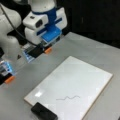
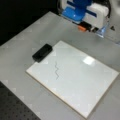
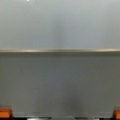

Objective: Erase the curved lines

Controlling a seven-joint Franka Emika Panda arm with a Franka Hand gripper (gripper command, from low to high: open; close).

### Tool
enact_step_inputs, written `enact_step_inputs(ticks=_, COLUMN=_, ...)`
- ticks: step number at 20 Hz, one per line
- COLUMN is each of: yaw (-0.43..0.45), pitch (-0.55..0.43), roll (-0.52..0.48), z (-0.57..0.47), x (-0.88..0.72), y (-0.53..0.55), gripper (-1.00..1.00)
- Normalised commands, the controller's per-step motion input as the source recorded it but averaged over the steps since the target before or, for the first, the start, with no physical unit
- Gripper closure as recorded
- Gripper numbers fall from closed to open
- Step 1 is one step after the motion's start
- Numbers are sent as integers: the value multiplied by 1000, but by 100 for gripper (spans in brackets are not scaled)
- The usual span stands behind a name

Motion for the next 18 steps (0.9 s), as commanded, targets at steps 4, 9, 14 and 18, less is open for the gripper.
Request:
enact_step_inputs(ticks=4, yaw=281, pitch=104, roll=-18, z=-7, x=-5, y=-41, gripper=-100)
enact_step_inputs(ticks=9, yaw=188, pitch=130, roll=-45, z=14, x=16, y=-145, gripper=-100)
enact_step_inputs(ticks=14, yaw=148, pitch=111, roll=-3, z=49, x=106, y=-324, gripper=-100)
enact_step_inputs(ticks=18, yaw=135, pitch=102, roll=47, z=42, x=206, y=-441, gripper=-100)
